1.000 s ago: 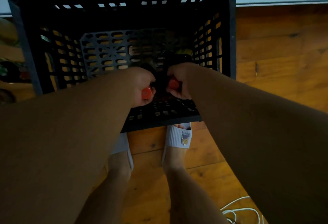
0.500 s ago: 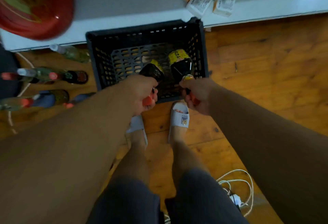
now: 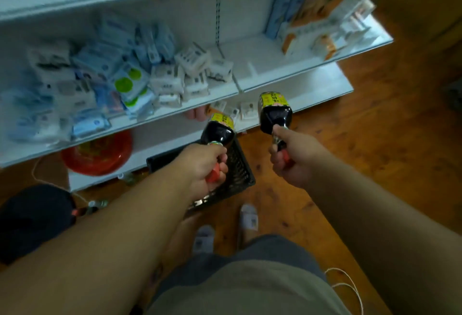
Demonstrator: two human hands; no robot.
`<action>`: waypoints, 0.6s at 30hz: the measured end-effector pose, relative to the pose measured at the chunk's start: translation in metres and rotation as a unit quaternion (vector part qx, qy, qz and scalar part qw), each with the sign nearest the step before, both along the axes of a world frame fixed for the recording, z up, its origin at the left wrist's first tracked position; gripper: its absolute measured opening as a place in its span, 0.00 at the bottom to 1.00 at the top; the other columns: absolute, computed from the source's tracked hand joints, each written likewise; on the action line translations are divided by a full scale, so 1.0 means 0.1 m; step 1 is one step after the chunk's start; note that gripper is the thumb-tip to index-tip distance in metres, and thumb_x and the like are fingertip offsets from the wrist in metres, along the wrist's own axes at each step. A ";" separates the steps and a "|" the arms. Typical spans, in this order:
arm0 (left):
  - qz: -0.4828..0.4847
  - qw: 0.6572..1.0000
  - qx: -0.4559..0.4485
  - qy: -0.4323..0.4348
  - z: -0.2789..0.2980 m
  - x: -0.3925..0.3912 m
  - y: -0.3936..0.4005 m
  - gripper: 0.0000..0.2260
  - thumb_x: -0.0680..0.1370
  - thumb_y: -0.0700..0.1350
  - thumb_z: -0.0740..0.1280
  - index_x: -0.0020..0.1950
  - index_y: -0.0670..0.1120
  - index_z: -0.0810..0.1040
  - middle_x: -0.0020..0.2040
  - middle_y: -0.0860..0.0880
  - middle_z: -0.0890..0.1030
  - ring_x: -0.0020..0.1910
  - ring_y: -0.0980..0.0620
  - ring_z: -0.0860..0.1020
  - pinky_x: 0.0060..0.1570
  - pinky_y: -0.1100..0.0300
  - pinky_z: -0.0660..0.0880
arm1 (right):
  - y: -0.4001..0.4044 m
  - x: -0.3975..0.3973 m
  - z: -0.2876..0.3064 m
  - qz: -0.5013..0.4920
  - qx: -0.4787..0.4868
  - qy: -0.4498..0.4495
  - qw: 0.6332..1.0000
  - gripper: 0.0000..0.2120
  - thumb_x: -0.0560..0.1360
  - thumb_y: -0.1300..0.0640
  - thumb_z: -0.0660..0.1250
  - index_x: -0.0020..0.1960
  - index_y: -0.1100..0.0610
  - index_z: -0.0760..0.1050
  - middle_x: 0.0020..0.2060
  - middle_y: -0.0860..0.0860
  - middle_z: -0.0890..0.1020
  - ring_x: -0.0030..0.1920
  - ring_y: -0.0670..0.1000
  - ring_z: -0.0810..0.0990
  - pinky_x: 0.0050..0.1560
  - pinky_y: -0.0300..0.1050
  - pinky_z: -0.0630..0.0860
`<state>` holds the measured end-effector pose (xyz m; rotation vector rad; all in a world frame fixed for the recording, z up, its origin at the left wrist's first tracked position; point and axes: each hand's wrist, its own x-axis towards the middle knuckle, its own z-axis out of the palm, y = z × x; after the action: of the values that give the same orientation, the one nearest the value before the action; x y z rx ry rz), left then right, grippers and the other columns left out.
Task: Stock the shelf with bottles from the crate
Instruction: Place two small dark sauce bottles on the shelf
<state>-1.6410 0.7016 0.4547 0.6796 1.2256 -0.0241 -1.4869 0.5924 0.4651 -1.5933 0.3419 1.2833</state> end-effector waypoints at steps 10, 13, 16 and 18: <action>-0.072 0.994 0.013 -0.081 1.00 1.04 -0.51 0.01 0.79 0.39 0.62 0.49 0.43 0.70 0.32 0.48 0.73 0.20 0.56 0.69 0.19 0.67 0.65 | -0.82 0.74 0.94 -0.154 0.115 0.022 0.981 0.09 0.78 0.52 0.67 0.53 0.54 0.69 0.25 0.51 0.72 0.19 0.44 0.66 0.18 0.33 0.62; -0.077 0.992 -0.002 -0.096 1.11 1.54 -0.80 0.04 0.78 0.39 0.63 0.52 0.42 0.70 0.32 0.48 0.74 0.20 0.56 0.70 0.19 0.66 0.66 | -1.14 1.17 1.07 -0.173 0.129 0.015 0.976 0.09 0.78 0.52 0.66 0.53 0.54 0.69 0.26 0.51 0.72 0.19 0.44 0.66 0.18 0.33 0.62; -0.085 0.989 -0.024 -0.119 1.25 2.11 -1.15 0.04 0.78 0.39 0.63 0.51 0.42 0.69 0.32 0.48 0.74 0.20 0.56 0.69 0.19 0.67 0.65 | -1.53 1.69 1.21 -0.172 0.135 -0.010 0.976 0.09 0.77 0.52 0.67 0.52 0.53 0.69 0.27 0.51 0.73 0.19 0.45 0.66 0.18 0.33 0.61; -0.087 0.988 -0.024 -0.128 1.36 2.47 -1.35 0.02 0.78 0.39 0.63 0.49 0.42 0.70 0.32 0.48 0.74 0.21 0.56 0.69 0.19 0.68 0.65 | -1.77 2.02 1.32 -0.176 0.135 -0.030 0.975 0.09 0.77 0.52 0.67 0.52 0.53 0.70 0.28 0.52 0.73 0.19 0.45 0.66 0.19 0.33 0.61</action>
<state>-1.3940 0.5662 0.5905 0.7222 0.9136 -0.1080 -1.2847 0.4157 0.5970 -1.2718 0.3757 0.9620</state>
